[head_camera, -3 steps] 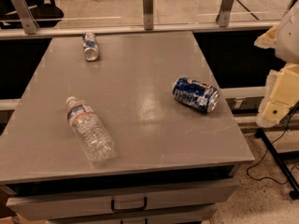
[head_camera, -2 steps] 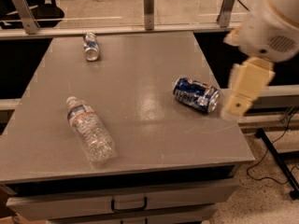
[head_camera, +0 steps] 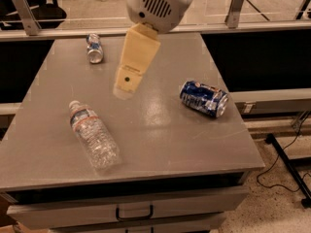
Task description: Place water bottle upright
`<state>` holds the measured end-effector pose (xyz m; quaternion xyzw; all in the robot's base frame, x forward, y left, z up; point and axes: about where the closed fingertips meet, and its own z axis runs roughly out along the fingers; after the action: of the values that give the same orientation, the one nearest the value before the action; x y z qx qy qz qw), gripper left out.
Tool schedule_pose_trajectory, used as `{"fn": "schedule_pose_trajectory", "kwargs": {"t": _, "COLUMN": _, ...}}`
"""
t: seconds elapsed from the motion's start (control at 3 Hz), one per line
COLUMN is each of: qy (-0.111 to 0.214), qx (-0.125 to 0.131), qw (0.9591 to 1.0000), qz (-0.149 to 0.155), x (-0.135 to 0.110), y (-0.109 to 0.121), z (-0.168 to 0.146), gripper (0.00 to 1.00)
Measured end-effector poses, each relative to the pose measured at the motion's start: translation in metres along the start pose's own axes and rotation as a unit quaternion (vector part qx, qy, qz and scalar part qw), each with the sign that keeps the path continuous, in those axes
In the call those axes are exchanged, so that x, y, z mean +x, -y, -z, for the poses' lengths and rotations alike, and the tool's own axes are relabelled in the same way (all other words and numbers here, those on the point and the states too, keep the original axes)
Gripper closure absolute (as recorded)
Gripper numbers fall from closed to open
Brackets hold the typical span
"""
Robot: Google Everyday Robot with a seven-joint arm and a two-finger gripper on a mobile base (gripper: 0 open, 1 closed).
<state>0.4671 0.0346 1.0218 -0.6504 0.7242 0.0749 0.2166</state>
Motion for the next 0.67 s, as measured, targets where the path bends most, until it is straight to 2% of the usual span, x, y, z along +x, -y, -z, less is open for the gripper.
{"fn": "schedule_pose_trajectory", "kwargs": {"t": 0.33, "qy": 0.0, "qx": 0.001, "qw": 1.0, "qz": 0.001, "x": 0.0, "y": 0.0, "z": 0.001, "gripper": 0.0}}
{"fn": "schedule_pose_trajectory", "kwargs": {"t": 0.67, "qy": 0.022, "qx": 0.009, "qw": 0.9996, "qz": -0.015, "x": -0.016, "y": 0.007, "z": -0.006, "gripper": 0.0}}
